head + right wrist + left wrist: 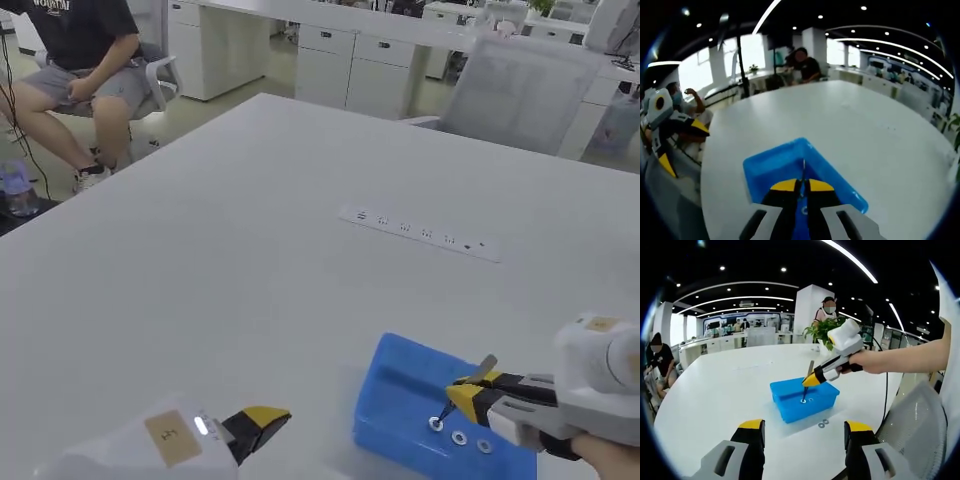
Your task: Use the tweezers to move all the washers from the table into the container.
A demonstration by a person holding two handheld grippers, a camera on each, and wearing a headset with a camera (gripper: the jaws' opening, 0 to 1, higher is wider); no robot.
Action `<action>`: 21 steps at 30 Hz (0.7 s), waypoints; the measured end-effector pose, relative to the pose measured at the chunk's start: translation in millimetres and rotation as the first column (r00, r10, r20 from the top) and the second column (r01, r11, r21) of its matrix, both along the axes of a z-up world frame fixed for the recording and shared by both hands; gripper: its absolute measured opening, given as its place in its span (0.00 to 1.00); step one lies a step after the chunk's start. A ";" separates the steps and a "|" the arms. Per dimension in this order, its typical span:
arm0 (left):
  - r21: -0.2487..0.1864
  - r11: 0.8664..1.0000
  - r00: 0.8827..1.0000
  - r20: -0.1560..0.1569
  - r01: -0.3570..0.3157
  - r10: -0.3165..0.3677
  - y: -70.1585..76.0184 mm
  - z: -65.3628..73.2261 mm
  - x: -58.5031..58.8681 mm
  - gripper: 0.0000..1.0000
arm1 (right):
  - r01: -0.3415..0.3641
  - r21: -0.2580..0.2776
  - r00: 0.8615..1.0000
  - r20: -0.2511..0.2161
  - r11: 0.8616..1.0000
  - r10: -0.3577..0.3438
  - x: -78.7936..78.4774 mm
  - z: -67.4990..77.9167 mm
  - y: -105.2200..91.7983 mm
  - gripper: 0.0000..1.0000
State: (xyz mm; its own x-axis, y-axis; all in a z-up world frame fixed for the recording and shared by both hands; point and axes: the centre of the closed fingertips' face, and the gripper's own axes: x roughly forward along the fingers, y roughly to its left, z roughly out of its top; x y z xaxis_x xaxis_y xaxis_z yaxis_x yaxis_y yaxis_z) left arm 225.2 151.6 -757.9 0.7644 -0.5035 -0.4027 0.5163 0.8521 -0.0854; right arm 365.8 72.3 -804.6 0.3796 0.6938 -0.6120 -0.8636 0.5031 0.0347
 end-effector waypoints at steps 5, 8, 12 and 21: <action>-0.002 1.000 1.000 0.002 -0.002 0.002 -0.4 1.2 0.1 0.63 | -0.002 -0.003 1.000 -0.006 1.000 0.002 0.6 -3.7 -1.7 0.03; 0.000 1.000 1.000 0.001 -0.002 0.002 -0.3 0.9 0.1 0.63 | 0.003 0.003 1.000 -0.009 1.000 -0.003 1.0 -3.4 -2.5 0.03; -0.001 1.000 1.000 0.002 -0.003 0.003 -0.4 1.3 0.3 0.63 | 0.008 0.009 1.000 0.000 1.000 -0.008 0.0 1.0 -4.6 0.03; -0.003 1.000 1.000 0.002 0.000 0.000 -0.9 1.3 -0.1 0.63 | 0.019 0.065 0.999 0.027 0.998 -0.020 -10.6 26.6 -7.2 0.03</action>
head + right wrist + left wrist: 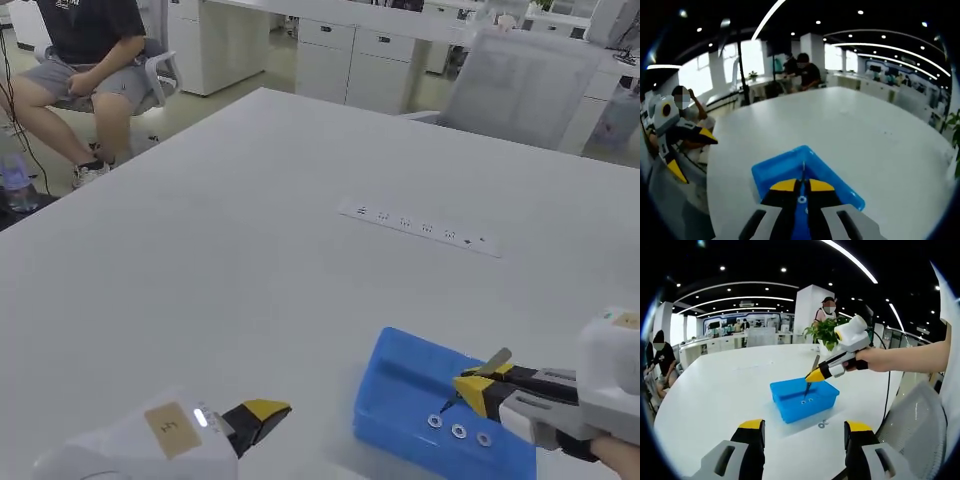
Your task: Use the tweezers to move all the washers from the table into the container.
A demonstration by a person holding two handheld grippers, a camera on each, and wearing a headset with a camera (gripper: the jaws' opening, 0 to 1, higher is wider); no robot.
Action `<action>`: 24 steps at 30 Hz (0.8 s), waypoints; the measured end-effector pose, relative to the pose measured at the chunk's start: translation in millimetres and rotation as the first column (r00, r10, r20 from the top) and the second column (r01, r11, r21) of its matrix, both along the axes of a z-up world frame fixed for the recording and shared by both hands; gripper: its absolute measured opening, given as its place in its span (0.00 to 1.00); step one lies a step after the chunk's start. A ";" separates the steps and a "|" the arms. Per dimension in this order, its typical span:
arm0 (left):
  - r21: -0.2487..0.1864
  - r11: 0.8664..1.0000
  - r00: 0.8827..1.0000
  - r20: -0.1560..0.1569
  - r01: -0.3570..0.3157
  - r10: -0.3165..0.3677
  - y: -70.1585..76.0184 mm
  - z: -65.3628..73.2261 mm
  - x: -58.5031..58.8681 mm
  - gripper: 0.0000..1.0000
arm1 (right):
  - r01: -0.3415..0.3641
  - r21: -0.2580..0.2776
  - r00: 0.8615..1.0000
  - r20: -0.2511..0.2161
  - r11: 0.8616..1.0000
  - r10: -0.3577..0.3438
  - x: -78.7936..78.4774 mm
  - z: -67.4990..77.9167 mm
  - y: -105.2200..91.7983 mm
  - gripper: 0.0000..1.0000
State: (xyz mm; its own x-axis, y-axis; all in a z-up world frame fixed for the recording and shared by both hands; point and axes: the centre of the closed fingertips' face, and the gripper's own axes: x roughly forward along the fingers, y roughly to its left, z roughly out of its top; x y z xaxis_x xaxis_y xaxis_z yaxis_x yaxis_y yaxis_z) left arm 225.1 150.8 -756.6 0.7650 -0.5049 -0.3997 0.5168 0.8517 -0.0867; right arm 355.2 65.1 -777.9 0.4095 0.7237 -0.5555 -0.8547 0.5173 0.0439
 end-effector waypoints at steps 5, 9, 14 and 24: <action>0.001 1.000 1.000 0.001 0.001 -0.001 -0.1 0.0 -0.1 0.63 | -0.008 0.042 1.000 0.022 0.999 0.007 -11.6 18.8 0.0 0.03; 0.000 1.000 1.000 0.002 0.000 0.000 0.2 -0.1 -0.1 0.63 | -0.024 0.062 0.999 0.032 0.998 0.022 -23.7 29.4 -0.3 0.03; 0.003 1.000 1.000 -0.001 0.005 -0.005 -0.2 -1.1 -0.4 0.63 | -0.040 0.094 0.999 0.024 0.995 0.037 -35.3 38.2 1.0 0.03; -0.011 1.000 1.000 0.003 0.010 -0.010 -2.3 1.1 -0.6 0.64 | -0.104 0.086 0.994 -0.032 0.991 0.107 -61.8 23.0 7.9 0.03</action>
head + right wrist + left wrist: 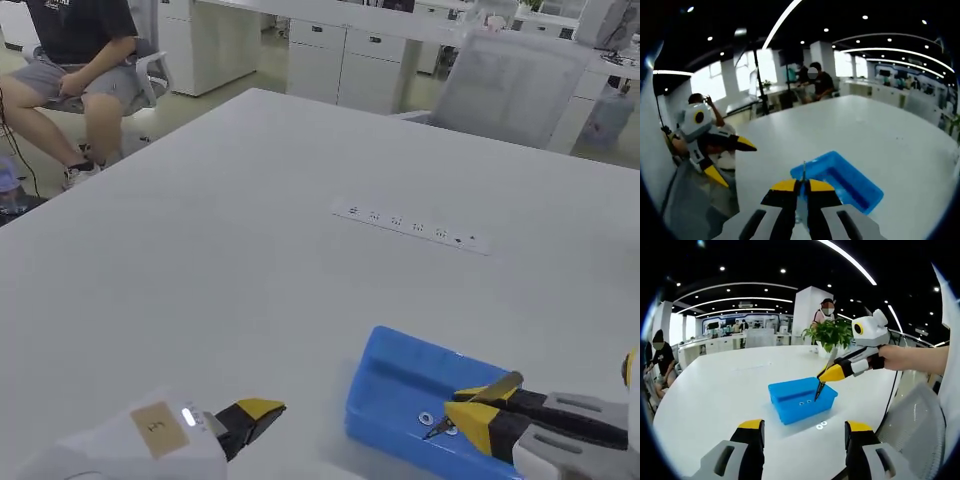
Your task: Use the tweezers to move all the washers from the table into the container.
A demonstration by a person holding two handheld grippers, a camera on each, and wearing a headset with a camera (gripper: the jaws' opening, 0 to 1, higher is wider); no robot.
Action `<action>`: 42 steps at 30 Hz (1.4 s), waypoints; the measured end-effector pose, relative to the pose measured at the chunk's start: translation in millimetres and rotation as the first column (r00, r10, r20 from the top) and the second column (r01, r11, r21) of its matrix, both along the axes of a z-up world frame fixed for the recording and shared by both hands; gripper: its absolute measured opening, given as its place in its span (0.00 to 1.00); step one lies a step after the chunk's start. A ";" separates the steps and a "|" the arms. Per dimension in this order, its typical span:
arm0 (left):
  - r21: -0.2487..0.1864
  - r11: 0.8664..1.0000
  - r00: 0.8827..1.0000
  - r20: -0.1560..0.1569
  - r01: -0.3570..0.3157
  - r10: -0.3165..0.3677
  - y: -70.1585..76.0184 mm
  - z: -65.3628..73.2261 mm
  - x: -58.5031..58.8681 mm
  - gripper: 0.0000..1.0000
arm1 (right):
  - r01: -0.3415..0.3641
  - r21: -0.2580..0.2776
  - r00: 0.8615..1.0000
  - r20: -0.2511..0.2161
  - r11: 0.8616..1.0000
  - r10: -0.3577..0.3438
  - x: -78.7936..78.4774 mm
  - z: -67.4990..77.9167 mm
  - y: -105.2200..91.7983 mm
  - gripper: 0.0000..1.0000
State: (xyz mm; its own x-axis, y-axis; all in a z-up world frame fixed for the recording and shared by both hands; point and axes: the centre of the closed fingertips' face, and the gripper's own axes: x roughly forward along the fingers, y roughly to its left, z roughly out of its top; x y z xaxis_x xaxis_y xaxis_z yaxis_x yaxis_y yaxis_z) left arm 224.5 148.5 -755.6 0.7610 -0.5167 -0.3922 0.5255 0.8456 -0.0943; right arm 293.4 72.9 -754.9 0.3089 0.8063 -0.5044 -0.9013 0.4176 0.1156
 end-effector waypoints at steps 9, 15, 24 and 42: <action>0.004 1.000 1.000 0.000 0.002 -0.002 -0.1 -0.6 -0.2 0.64 | -0.028 -0.088 0.997 -0.069 0.996 0.022 -10.7 -37.1 -10.7 0.03; 0.007 1.000 1.000 0.000 0.004 -0.004 0.0 -1.0 -0.5 0.64 | -0.040 -0.123 0.996 -0.080 0.992 0.030 -12.0 -50.4 -12.6 0.03; 0.010 1.000 1.000 -0.003 0.007 -0.007 -0.7 -1.5 -0.8 0.64 | -0.074 -0.168 0.995 -0.072 0.983 0.063 -14.3 -58.4 -10.1 0.04; 0.014 1.000 1.000 -0.008 0.014 -0.014 -1.3 -2.7 -1.2 0.63 | -0.097 -0.187 0.995 -0.045 0.978 0.090 -16.7 -57.7 -9.3 0.03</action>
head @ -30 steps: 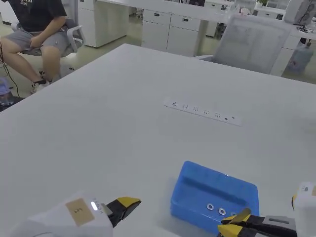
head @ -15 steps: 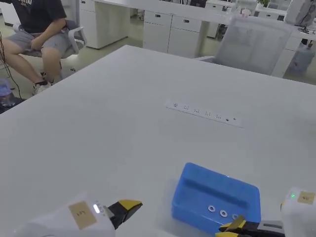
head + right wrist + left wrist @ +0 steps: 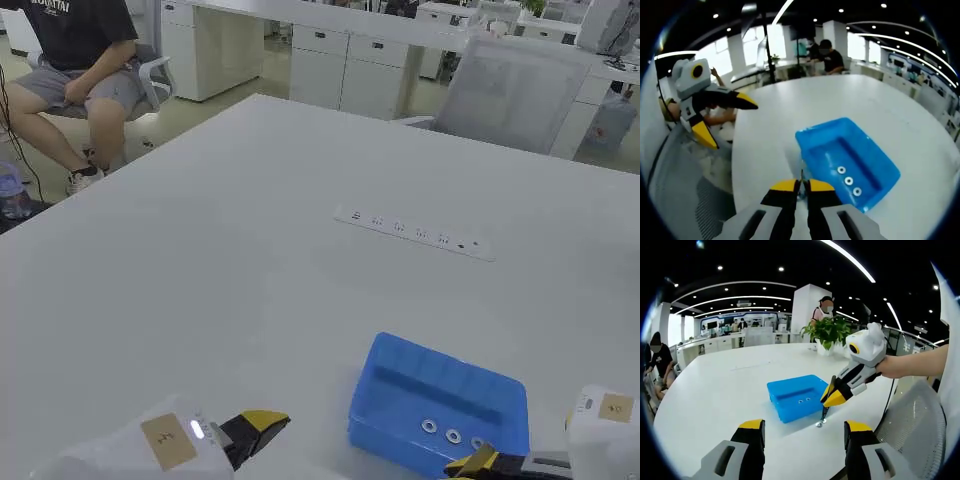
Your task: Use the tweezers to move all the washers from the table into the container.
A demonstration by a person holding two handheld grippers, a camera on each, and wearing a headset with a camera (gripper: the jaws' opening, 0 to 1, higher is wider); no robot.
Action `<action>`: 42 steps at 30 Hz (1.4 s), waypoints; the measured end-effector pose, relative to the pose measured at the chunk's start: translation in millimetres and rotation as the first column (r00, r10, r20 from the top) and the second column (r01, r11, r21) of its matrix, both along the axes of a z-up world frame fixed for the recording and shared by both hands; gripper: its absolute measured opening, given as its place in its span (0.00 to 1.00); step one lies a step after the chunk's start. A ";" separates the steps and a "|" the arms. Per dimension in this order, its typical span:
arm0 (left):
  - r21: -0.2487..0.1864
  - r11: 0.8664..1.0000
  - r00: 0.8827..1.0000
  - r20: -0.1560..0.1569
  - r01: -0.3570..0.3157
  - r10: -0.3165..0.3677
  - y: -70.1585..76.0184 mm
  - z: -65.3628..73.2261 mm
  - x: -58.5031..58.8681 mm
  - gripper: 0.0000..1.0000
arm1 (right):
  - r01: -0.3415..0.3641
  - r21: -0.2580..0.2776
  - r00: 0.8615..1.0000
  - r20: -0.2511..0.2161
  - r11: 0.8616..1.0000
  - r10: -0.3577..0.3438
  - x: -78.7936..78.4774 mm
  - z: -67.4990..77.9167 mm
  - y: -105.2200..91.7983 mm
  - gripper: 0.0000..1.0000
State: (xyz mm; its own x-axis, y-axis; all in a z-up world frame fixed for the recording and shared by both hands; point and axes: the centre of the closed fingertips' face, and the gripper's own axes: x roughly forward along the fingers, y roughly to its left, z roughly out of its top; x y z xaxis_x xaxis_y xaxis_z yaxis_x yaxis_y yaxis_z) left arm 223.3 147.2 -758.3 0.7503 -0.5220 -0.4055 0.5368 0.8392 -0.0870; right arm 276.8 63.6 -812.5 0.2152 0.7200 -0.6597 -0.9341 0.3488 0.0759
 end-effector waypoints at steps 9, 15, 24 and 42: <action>-0.001 1.000 1.000 0.002 -0.004 0.004 1.6 -0.1 0.3 0.63 | -0.004 0.003 1.000 0.010 1.000 0.004 -0.2 4.5 -1.2 0.03; -0.003 1.000 1.000 0.006 -0.008 0.008 2.0 0.5 0.8 0.63 | 0.001 0.018 1.000 0.022 1.000 -0.002 2.7 14.2 -1.2 0.03; -0.004 1.000 1.000 0.009 -0.013 0.013 1.9 1.9 1.1 0.63 | 0.009 0.089 0.999 0.030 0.996 -0.012 7.3 42.6 6.3 0.03; -0.004 1.000 1.000 0.011 -0.019 0.019 2.8 2.6 1.0 0.63 | 0.055 0.227 0.998 0.019 0.972 -0.061 39.6 76.7 24.3 0.03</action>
State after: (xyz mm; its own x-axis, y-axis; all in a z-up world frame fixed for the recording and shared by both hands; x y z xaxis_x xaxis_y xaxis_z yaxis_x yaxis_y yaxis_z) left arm 224.3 150.0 -755.7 0.7643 -0.5094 -0.3953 0.5218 0.8488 -0.0850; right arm 316.4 87.9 -735.8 0.2756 0.8358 -0.4749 -0.9154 0.3790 0.1358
